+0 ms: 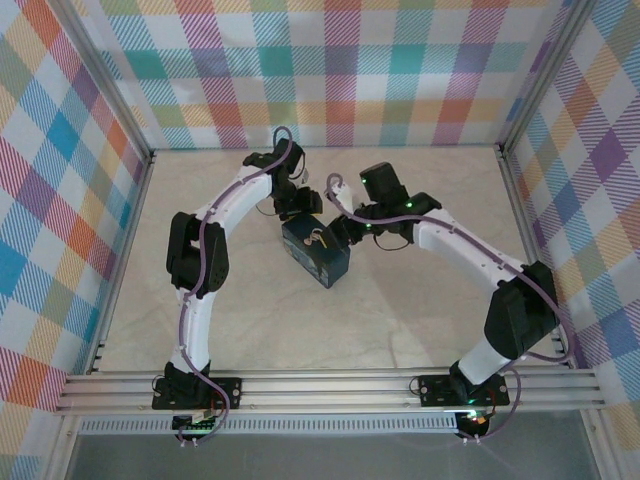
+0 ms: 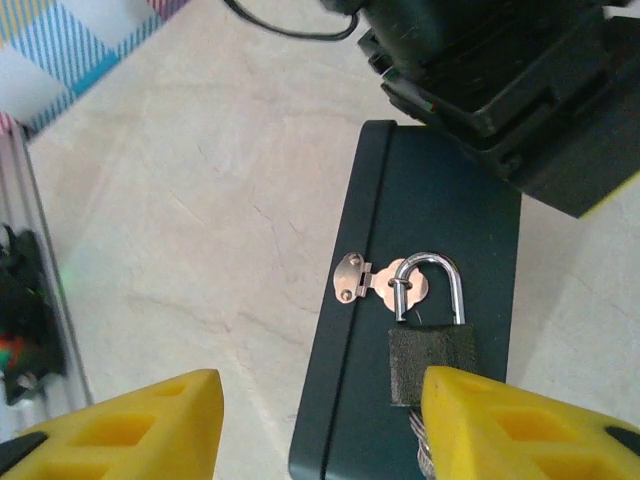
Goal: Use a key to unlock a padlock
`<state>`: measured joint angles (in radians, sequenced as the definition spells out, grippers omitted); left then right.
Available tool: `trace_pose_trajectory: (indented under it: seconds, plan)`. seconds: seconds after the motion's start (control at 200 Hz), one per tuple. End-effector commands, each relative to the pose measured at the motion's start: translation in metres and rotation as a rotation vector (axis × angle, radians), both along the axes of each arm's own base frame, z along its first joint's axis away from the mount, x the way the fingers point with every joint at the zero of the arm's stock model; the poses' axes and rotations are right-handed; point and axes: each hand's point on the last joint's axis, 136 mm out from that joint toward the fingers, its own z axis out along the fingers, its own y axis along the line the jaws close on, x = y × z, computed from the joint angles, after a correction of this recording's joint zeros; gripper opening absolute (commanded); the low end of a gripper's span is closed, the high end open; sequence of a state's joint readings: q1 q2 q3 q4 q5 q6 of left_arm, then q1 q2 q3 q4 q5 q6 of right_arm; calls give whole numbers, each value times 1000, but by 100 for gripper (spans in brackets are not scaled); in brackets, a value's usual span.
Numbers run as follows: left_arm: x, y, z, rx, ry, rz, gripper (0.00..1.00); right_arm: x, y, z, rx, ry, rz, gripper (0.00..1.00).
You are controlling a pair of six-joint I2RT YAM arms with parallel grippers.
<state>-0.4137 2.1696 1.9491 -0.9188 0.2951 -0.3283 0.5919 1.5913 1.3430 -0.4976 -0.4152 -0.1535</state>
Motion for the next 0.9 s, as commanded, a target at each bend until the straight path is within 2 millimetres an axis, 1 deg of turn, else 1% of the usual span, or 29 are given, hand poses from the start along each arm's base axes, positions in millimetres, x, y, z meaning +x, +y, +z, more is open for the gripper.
trace_pose_trajectory:
  seconds: [0.0,0.095,0.21,0.46,0.655,0.715,0.895]
  plan:
    - [-4,-1,20,-40,16,11,59,11,-5,-21,-113,-136,62,56]
    - [-5,-1,19,-40,22,12,59,18,-1,-29,-149,-187,85,56]
    - [-5,0,17,-35,26,14,59,21,3,-38,-158,-207,116,54]
    - [-6,0,19,-38,26,13,59,18,8,-51,-157,-199,168,55]
    - [-6,0,18,-40,28,14,59,17,9,-66,-175,-174,180,53]
    - [-5,1,18,-41,25,13,59,17,9,-69,-177,-172,181,51]
    - [-6,1,17,-40,28,15,59,13,9,-72,-176,-162,188,37]
